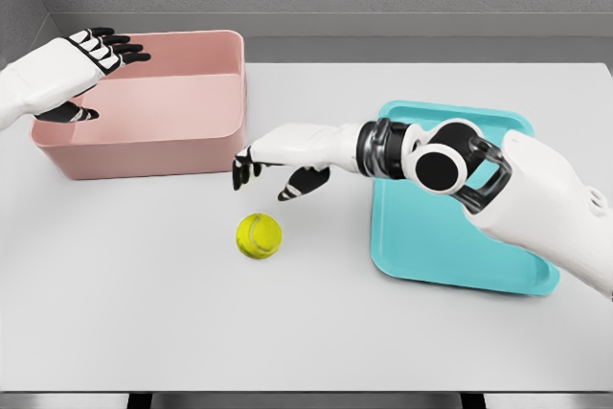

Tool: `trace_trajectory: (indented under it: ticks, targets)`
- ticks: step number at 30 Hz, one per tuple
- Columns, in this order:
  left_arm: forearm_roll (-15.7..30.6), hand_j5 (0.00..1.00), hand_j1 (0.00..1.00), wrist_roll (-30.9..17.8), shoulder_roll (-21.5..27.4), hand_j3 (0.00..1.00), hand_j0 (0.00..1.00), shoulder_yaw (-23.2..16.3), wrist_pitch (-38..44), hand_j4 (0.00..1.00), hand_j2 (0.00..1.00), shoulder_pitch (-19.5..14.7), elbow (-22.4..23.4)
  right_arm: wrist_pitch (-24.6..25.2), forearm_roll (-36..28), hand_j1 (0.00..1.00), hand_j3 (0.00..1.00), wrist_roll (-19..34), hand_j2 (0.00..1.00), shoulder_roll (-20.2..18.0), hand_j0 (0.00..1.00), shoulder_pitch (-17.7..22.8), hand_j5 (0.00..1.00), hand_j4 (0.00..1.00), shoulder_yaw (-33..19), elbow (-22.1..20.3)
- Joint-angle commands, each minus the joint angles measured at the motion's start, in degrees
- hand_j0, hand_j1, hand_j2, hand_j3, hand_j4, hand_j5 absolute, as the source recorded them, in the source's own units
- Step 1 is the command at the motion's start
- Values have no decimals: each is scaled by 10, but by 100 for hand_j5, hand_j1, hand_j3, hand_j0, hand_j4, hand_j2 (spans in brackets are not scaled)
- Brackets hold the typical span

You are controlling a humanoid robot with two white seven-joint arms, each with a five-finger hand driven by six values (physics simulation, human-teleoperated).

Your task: Put the tennis from the blue tray into the pink basket with both arms

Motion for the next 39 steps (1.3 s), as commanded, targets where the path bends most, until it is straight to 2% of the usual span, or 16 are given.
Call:
trace_trajectory:
  ticks: [1, 2, 3, 4, 7, 10, 12, 15, 19, 21, 23, 24, 27, 30, 33, 39]
  targets:
    - [4, 100, 100, 0, 1, 100, 100, 0, 0, 100, 100, 0, 0, 5, 0, 57, 57, 0, 57, 11, 57, 0, 57, 57, 7, 6]
    - [4, 100, 100, 0, 1, 100, 100, 0, 0, 100, 100, 0, 0, 5, 0, 72, 72, 0, 72, 9, 72, 0, 72, 72, 6, 6]
    - [4, 100, 100, 0, 1, 100, 100, 0, 0, 100, 100, 0, 0, 5, 0, 95, 95, 0, 95, 2, 95, -2, 95, 95, 1, 5]
    - [4, 100, 100, 0, 1, 100, 100, 0, 0, 100, 100, 0, 0, 2, 3, 100, 100, 0, 100, -7, 100, -3, 100, 100, -2, 1]
    - [4, 100, 100, 0, 1, 100, 100, 2, 0, 100, 100, -1, 1, -5, 3, 100, 100, 0, 100, -60, 100, 0, 100, 100, -41, -2]
    - [4, 100, 100, 0, 1, 100, 100, 3, 0, 100, 100, -4, 1, -40, 2, 100, 100, 0, 100, -145, 100, 18, 100, 100, -120, -2]
    - [6, 100, 100, 1, 9, 100, 100, 5, 0, 100, 100, -2, -8, -80, 1, 100, 100, 0, 100, -197, 100, 74, 100, 100, -215, -1]
    - [32, 100, 100, 1, 68, 100, 100, 9, 0, 100, 100, 18, -66, -147, 1, 100, 100, 0, 100, -248, 100, 177, 100, 100, -369, 6]
    - [55, 100, 100, 4, 142, 100, 100, 22, 0, 100, 100, 67, -131, -199, -6, 100, 100, 0, 100, -282, 100, 240, 100, 100, -491, 15]
    - [60, 100, 100, 2, 167, 100, 100, 22, 0, 100, 100, 76, -146, -203, -6, 100, 100, 0, 100, -283, 100, 248, 100, 100, -493, 20]
    - [57, 100, 100, 0, 176, 100, 100, 21, 0, 100, 100, 105, -191, -203, -5, 100, 100, 0, 100, -283, 100, 262, 100, 100, -491, 17]
    - [56, 100, 100, 0, 185, 100, 100, 21, 0, 100, 100, 127, -220, -203, -5, 100, 100, 0, 100, -278, 100, 262, 100, 100, -489, 13]
    - [60, 100, 100, 0, 184, 100, 100, 18, 0, 100, 100, 153, -249, -202, -4, 100, 100, 0, 100, -273, 100, 254, 100, 100, -463, -2]
    - [70, 100, 100, 1, 150, 100, 100, 15, 0, 100, 100, 169, -265, -197, -4, 100, 100, 0, 100, -259, 100, 221, 100, 100, -421, -7]
    - [70, 100, 100, -1, 105, 100, 100, 14, 0, 100, 100, 199, -269, -196, -4, 100, 100, 0, 100, -259, 100, 221, 100, 100, -421, -5]
    - [66, 100, 100, -93, 74, 100, 100, 11, 0, 100, 100, 205, -272, -195, -4, 100, 100, 0, 100, -260, 100, 229, 100, 100, -384, -5]
